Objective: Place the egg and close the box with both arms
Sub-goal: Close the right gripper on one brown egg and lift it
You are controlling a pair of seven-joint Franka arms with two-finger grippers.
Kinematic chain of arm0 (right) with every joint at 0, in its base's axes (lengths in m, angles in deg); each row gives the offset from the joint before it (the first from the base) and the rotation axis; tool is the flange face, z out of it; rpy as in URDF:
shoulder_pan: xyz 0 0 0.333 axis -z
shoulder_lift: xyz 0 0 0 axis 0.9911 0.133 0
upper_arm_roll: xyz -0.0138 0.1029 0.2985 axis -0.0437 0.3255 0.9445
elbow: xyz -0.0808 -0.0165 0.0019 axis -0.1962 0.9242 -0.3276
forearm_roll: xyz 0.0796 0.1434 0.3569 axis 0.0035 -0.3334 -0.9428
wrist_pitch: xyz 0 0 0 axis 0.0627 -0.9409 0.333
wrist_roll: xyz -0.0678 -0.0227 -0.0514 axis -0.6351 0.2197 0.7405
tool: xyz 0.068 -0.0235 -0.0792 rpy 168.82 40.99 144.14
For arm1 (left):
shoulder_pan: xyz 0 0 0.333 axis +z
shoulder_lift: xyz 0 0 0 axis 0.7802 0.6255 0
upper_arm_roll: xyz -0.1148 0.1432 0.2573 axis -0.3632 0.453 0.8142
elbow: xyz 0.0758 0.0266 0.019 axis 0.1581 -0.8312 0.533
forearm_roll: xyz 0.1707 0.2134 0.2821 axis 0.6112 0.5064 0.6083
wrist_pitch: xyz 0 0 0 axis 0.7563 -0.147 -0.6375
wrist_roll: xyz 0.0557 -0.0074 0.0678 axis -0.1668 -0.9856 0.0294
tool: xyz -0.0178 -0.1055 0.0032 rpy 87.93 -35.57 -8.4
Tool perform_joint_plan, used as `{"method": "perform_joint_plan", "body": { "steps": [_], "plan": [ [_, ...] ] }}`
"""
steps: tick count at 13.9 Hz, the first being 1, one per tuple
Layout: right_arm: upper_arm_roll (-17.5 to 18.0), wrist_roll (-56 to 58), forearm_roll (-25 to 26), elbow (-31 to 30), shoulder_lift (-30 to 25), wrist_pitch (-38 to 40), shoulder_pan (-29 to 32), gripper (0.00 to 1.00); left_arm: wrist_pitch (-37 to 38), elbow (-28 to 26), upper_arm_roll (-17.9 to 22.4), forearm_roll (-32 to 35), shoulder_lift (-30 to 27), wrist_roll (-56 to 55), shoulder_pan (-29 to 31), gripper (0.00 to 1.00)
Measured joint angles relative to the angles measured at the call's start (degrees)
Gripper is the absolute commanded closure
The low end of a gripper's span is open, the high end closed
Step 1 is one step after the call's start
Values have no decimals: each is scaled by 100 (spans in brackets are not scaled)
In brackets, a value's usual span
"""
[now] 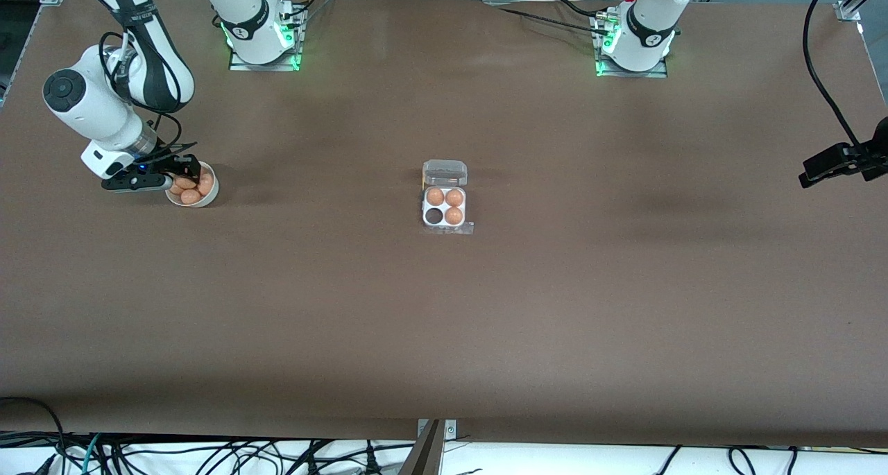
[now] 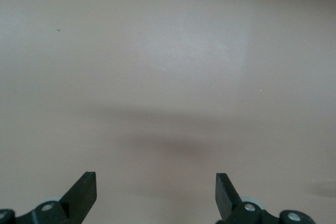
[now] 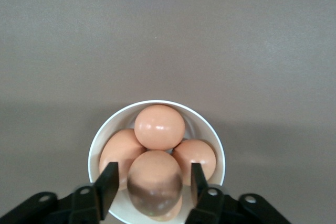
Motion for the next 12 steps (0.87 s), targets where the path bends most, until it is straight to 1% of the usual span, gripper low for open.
{"method": "perform_joint_plan", "body": {
  "steps": [2, 5, 10, 12],
  "plan": [
    [2, 0, 0, 0, 37, 0, 0, 47, 0, 0, 0, 0, 0, 0, 0, 0],
    [3, 0, 0, 4, 97, -1, 0, 57, 0, 0, 0, 0, 0, 0, 0, 0],
    [4, 0, 0, 23, 101, 30, -1, 68, 0, 0, 0, 0, 0, 0, 0, 0],
    [21, 0, 0, 108, 103, 191, -3, 69, 0, 0, 0, 0, 0, 0, 0, 0]
  ]
}}
